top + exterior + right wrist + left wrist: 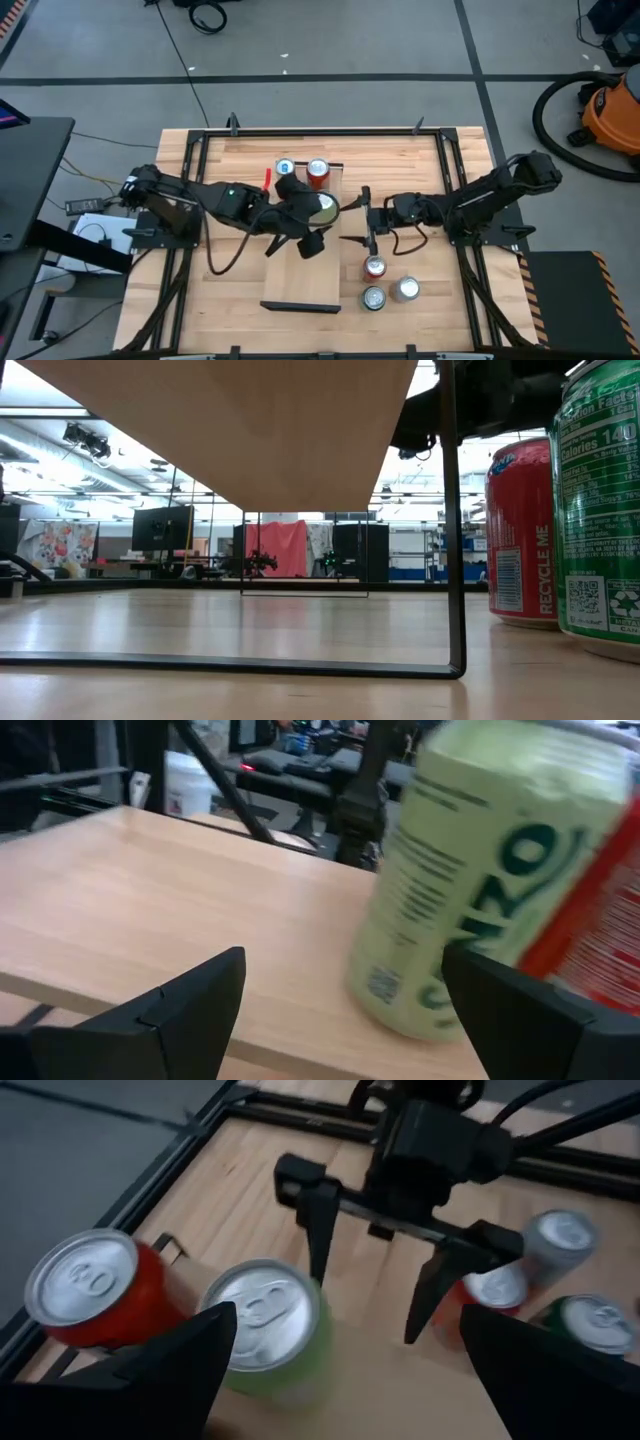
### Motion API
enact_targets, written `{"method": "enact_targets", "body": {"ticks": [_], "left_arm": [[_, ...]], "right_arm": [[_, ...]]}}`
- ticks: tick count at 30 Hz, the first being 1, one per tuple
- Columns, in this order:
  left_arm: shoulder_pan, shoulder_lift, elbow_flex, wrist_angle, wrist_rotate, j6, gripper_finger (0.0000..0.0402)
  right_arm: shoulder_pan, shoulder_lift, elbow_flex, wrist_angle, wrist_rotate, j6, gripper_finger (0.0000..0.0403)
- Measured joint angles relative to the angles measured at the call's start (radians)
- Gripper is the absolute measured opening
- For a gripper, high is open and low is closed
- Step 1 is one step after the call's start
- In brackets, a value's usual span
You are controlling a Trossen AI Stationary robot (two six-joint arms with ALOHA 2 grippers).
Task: Place canned beverage on shelf
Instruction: Put the light green soda can on the shelf
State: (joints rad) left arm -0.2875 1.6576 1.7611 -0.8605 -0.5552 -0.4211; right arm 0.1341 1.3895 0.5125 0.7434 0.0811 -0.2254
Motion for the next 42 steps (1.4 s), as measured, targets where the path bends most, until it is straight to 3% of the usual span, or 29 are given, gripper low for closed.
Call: {"method": "enact_targets", "body": {"ticks": [12,19,25,29,42], "left_arm": [[0.028,0.001,0.000,-0.047,0.038,-0.015,0.0396],[0.030,0.001,0.000,-0.114,0.038,-0.023,0.0396],[0.035,0.010,-0.001,-0.125,0.069,-0.023,0.0396],[0.039,0.025,0.000,-0.149,0.076,-0.036,0.0396],[0.031,0.030,-0.001,-0.146,0.080,-0.064,0.0396]], "right_arm": [[-0.092,0.000,0.000,-0.001,0.123,0.097,0.0348],[-0.092,0.000,0.000,0.008,0.280,0.093,0.0348],[-0.087,0.006,0.000,0.005,0.250,0.069,0.0348],[-0.060,0.006,0.000,-0.003,0.137,0.081,0.0348],[0.068,0.004,0.000,0.042,0.066,0.068,0.0348]]}}
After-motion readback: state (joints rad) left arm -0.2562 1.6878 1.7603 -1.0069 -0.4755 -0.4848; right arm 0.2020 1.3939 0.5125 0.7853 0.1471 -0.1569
